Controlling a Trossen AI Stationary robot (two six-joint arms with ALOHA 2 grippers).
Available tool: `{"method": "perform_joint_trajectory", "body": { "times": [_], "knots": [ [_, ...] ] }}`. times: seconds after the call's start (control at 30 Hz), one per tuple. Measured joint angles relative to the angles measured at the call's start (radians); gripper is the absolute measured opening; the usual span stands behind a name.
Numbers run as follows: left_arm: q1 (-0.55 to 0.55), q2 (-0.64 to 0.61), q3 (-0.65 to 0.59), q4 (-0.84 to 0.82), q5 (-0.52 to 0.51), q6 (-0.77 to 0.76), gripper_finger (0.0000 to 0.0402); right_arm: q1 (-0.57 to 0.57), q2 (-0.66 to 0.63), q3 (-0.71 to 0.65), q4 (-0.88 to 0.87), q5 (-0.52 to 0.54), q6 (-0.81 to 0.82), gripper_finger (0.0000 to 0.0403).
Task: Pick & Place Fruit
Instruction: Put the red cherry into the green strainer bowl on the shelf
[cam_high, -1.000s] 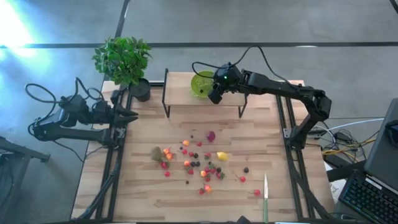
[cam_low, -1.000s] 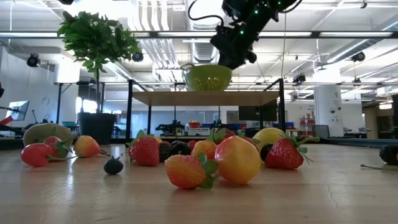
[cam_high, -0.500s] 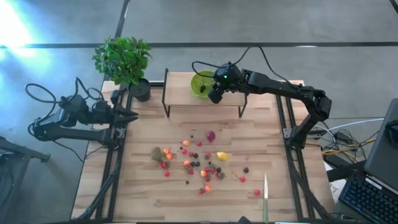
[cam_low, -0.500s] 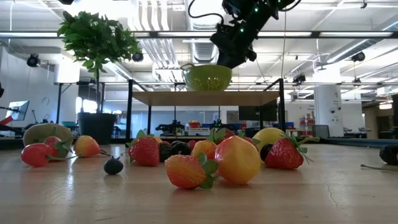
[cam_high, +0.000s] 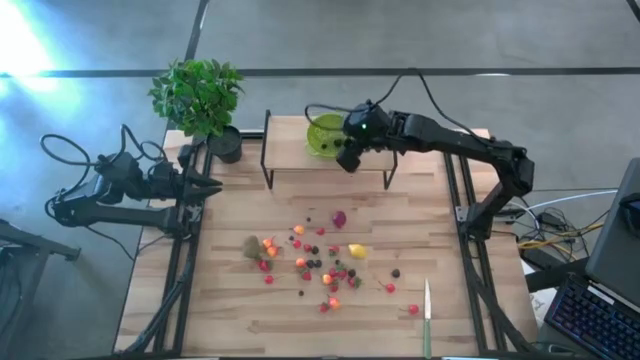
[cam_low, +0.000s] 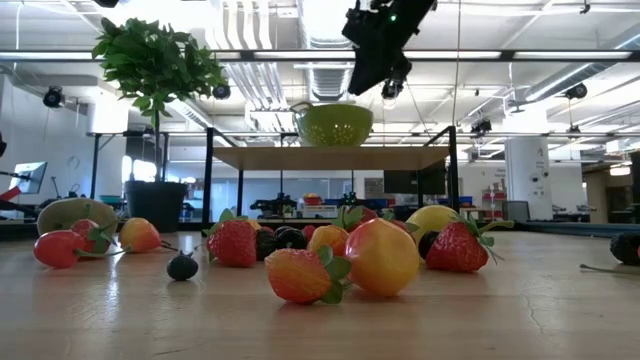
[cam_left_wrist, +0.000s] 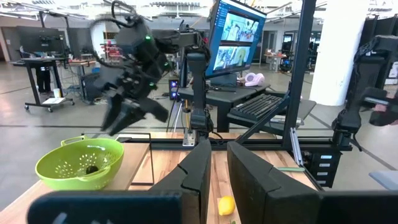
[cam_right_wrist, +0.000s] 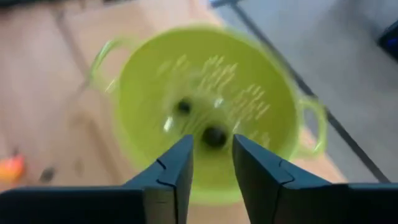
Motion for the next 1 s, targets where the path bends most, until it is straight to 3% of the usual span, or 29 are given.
{"method": "perform_joint_trajectory", "body": {
  "times": [0.4,0.7,0.9,1.0],
  "knots": [
    [-0.001,0.0,0.0,0.0,0.0,0.0,0.0062,0.278,-0.032,-0.003,-0.409,-0.003,0.151,0.0042],
    [-0.001,0.0,0.0,0.0,0.0,0.0,0.0062,0.565,-0.038,-0.014,-0.534,-0.002,0.434,0.0028],
    [0.0,0.0,0.0,0.0,0.0,0.0,0.0062,0.75,-0.038,-0.014,-0.564,0.002,0.64,0.004],
    [0.0,0.0,0.0,0.0,0.0,0.0,0.0062,0.836,-0.033,-0.015,-0.564,0.053,0.713,0.0049]
  ]
}}
